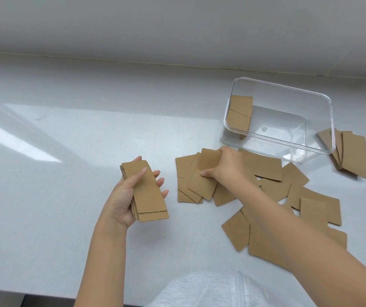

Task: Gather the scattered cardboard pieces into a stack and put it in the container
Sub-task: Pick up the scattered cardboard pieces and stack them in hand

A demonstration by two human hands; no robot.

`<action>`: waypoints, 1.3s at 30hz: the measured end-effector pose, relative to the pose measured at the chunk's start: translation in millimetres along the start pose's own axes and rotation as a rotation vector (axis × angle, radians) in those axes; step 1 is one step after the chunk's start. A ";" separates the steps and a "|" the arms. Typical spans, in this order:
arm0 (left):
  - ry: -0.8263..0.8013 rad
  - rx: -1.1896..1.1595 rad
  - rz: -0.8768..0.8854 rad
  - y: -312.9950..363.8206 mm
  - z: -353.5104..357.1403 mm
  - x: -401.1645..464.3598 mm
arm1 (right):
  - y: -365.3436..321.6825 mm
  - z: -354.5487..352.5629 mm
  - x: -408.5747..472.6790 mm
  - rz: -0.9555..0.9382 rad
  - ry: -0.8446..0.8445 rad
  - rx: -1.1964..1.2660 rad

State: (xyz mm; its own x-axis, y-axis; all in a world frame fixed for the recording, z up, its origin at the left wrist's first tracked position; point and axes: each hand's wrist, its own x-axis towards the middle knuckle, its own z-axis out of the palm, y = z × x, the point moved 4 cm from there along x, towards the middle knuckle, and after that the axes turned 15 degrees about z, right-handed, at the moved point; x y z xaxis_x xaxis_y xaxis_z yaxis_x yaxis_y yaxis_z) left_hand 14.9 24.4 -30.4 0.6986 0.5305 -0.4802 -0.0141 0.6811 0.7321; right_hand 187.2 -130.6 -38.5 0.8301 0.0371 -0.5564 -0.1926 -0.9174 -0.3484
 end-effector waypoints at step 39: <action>-0.007 0.064 0.015 -8.6 -17.2 -0.8 | -37.3 11.2 -16.8 -0.350 -0.203 -0.169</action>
State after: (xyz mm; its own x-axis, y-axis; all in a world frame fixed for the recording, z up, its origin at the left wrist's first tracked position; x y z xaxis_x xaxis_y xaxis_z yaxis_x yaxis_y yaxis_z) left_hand 2.1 26.8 -44.7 0.7038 0.5365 -0.4657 0.0210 0.6396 0.7685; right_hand 174.6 -92.6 -24.7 0.7073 0.4187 -0.5695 0.1844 -0.8871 -0.4232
